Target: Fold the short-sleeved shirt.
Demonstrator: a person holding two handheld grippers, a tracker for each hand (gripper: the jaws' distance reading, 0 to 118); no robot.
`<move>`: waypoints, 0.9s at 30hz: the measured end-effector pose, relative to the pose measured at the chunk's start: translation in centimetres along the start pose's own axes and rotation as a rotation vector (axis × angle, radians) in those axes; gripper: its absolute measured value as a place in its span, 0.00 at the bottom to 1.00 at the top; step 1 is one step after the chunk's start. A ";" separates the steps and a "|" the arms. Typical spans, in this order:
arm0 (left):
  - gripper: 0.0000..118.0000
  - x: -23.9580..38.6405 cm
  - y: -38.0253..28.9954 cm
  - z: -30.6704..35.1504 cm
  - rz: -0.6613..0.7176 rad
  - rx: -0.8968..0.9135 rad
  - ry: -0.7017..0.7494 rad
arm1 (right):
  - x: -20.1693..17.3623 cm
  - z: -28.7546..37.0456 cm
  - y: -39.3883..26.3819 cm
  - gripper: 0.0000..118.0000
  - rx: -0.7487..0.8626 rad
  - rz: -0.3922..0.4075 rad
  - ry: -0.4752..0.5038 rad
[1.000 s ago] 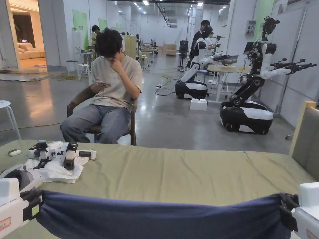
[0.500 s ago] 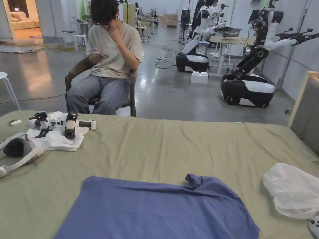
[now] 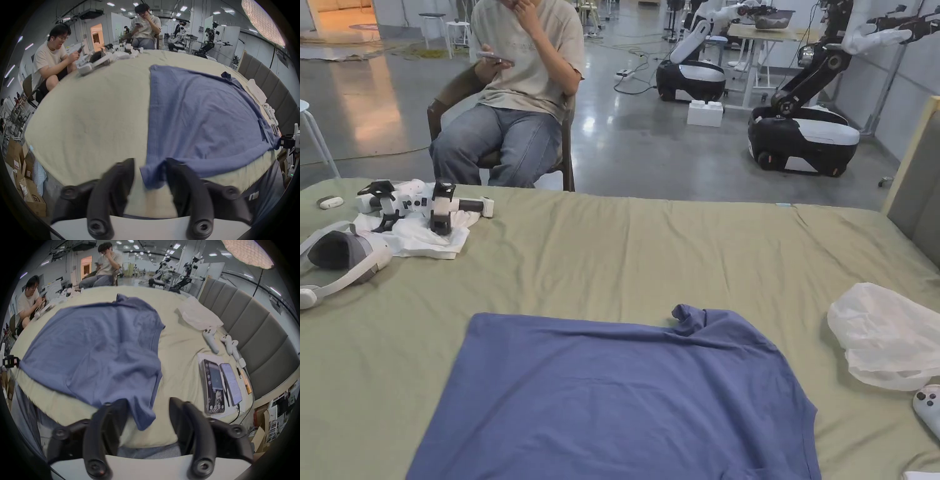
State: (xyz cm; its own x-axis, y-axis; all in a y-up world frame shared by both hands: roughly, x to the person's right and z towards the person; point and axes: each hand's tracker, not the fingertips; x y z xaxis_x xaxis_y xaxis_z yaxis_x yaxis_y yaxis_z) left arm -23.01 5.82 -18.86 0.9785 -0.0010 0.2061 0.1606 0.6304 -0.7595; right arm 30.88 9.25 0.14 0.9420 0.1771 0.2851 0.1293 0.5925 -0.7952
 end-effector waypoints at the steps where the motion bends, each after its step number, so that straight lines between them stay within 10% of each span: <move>1: 0.55 0.2 0.3 0.3 0.002 0.027 0.000 | -0.1 0.4 0.4 0.57 0.028 -0.017 -0.004; 14: 0.49 8.4 8.0 3.7 -0.032 0.439 -0.029 | -5.7 3.8 9.9 0.56 0.560 -0.129 0.016; 21: 0.03 12.1 11.7 7.2 -0.067 0.714 0.024 | -9.2 6.2 13.7 0.07 0.820 -0.134 0.030; 27: 0.00 12.6 12.8 8.7 -0.058 0.806 0.013 | -10.5 6.8 14.5 0.01 0.889 -0.166 0.031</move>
State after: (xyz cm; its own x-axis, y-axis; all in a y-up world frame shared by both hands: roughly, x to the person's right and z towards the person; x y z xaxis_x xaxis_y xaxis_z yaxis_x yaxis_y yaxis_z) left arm -9.75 20.64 -20.59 0.9738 -0.0571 0.2203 0.0738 0.9949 -0.0685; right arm 20.80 21.28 -10.71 0.9422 0.0211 0.3344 -0.0101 0.9994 -0.0345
